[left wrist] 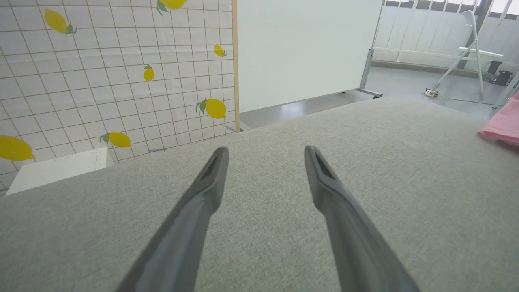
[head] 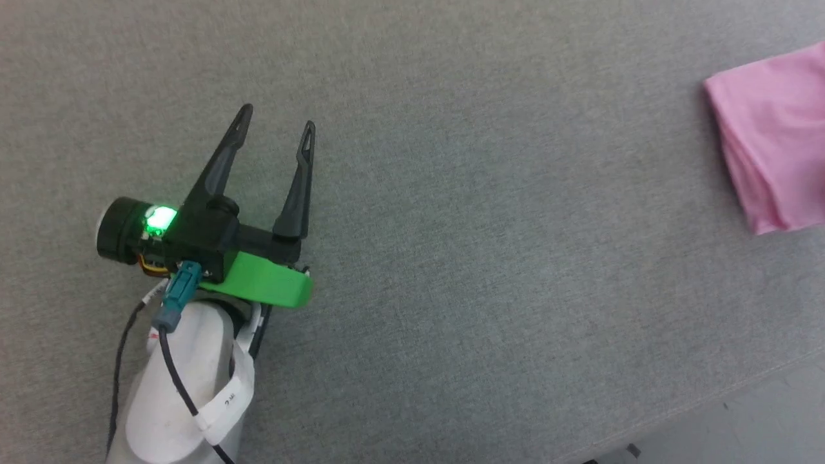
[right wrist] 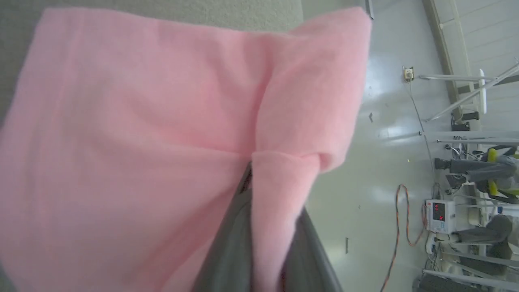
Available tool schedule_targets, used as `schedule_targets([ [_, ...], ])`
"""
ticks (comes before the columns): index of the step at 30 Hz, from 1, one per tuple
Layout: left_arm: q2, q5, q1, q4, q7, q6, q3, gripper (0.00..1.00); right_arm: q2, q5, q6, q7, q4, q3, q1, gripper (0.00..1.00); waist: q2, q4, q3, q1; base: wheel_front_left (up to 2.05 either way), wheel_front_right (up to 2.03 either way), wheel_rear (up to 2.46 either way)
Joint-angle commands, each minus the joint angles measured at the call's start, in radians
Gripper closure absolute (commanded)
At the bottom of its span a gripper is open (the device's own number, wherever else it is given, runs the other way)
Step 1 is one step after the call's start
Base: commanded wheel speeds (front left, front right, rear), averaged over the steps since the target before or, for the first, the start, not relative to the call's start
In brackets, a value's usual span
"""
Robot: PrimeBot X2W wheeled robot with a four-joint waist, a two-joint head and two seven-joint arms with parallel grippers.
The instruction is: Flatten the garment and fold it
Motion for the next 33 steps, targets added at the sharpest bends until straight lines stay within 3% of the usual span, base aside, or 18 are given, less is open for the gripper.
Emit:
schedule_targets([
  [1,0.013,0.006,-0.020,-0.013,0.006,-0.004,-0.003,0.00,-0.003,-0.021,-0.002,-0.026,0.027,-0.021,-0.027,1.00,-0.0001,0.011,0.069,-0.0002,0.00,0.00,0.00],
  [13,0.037,0.003,-0.006,-0.069,0.034,0.010,-0.001,0.00,0.003,-0.210,-0.002,-0.151,0.214,-0.249,-0.100,1.00,-0.0001,0.051,0.092,-0.0002,0.00,0.00,0.00],
  [14,0.035,0.000,-0.004,-0.065,0.031,0.012,-0.002,0.00,0.004,-0.227,-0.002,-0.158,0.226,-0.272,-0.102,0.67,-0.0001,0.053,0.082,-0.0002,0.00,0.00,0.00],
  [15,0.032,-0.003,-0.002,-0.061,0.028,0.013,-0.003,0.00,0.005,-0.241,-0.002,-0.161,0.237,-0.291,-0.101,0.18,-0.0001,0.055,0.074,-0.0002,0.00,0.00,0.00],
  [16,0.027,-0.007,0.001,-0.053,0.023,0.014,-0.005,0.00,0.006,-0.257,-0.002,-0.166,0.249,-0.315,-0.100,0.00,-0.0001,0.059,0.059,-0.0002,0.00,0.00,0.00],
  [23,-0.016,-0.052,0.037,0.021,-0.008,0.023,-0.009,0.00,0.033,-0.281,-0.002,-0.265,0.295,-0.423,-0.059,0.00,-0.0001,0.098,-0.084,-0.0002,0.00,0.00,0.00],
  [28,-0.045,-0.092,0.095,0.058,-0.014,0.033,0.009,0.00,0.080,-0.205,-0.002,-0.381,0.295,-0.425,-0.005,0.00,-0.0001,0.140,-0.208,-0.0002,0.00,0.00,0.00],
  [33,-0.063,-0.117,0.167,0.058,-0.015,0.043,0.040,0.00,0.142,-0.081,-0.002,-0.474,0.221,-0.415,0.076,0.00,-0.0001,0.182,-0.304,-0.0002,0.00,0.00,0.00],
])
